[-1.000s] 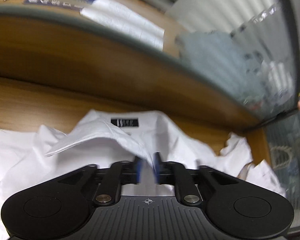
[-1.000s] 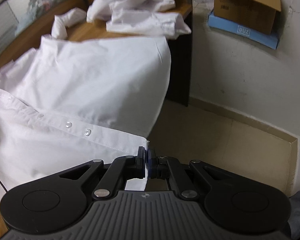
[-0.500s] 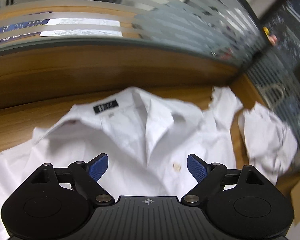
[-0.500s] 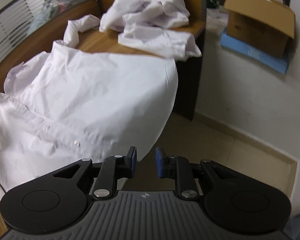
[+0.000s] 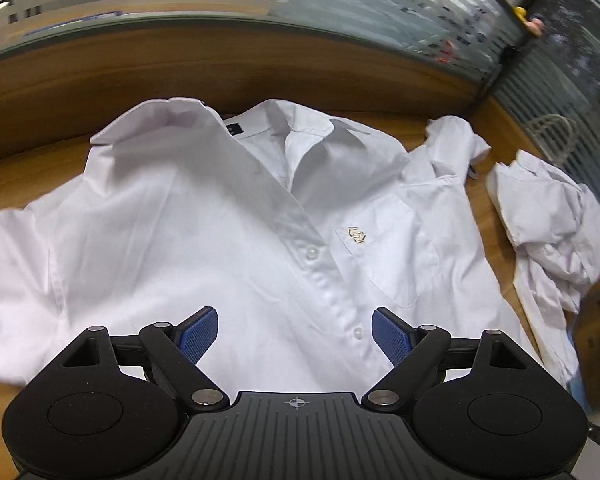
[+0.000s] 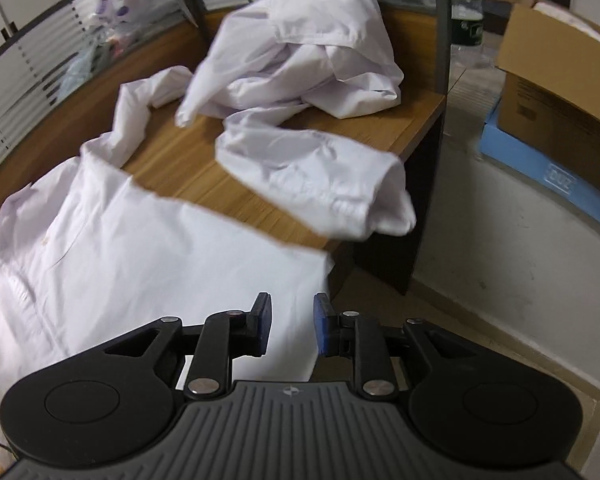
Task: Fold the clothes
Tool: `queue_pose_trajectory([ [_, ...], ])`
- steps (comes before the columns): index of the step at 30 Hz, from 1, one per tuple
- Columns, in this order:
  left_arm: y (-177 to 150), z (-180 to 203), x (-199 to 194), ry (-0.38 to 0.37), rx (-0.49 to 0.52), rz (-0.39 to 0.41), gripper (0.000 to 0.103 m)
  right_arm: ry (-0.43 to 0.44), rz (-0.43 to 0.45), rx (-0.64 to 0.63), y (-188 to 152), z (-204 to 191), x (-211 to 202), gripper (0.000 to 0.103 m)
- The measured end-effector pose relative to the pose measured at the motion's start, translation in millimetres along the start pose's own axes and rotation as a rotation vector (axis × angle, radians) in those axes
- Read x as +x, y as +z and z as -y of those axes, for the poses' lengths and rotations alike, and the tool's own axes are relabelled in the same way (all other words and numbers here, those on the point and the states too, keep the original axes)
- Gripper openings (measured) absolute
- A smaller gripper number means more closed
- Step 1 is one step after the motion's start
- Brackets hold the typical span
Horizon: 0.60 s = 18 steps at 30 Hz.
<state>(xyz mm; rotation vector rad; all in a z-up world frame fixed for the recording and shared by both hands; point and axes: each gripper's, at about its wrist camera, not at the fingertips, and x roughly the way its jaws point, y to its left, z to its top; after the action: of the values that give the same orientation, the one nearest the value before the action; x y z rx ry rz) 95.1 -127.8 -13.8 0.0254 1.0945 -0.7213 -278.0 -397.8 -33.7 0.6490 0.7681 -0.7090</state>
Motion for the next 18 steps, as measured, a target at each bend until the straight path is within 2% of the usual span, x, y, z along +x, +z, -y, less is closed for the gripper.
queue_pose_trajectory([
  [4, 4, 37, 14, 0.040, -0.026, 0.007, 0.085, 0.056, -0.016, 0.032, 32, 26, 25, 0.026],
  [7, 15, 68, 29, 0.035, -0.033, 0.003, 0.085, 0.110, -0.042, 0.097, 46, 49, 42, 0.026],
  [10, 30, 104, 45, 0.028, -0.027, 0.003, 0.085, 0.155, -0.081, 0.197, 44, 66, 56, 0.026],
  [14, 52, 146, 67, 0.021, 0.002, 0.018, 0.086, 0.247, -0.176, 0.385, 32, 86, 80, 0.027],
  [18, 76, 182, 97, 0.040, 0.083, 0.000, 0.086, 0.324, -0.248, 0.507, 17, 91, 103, 0.037],
])
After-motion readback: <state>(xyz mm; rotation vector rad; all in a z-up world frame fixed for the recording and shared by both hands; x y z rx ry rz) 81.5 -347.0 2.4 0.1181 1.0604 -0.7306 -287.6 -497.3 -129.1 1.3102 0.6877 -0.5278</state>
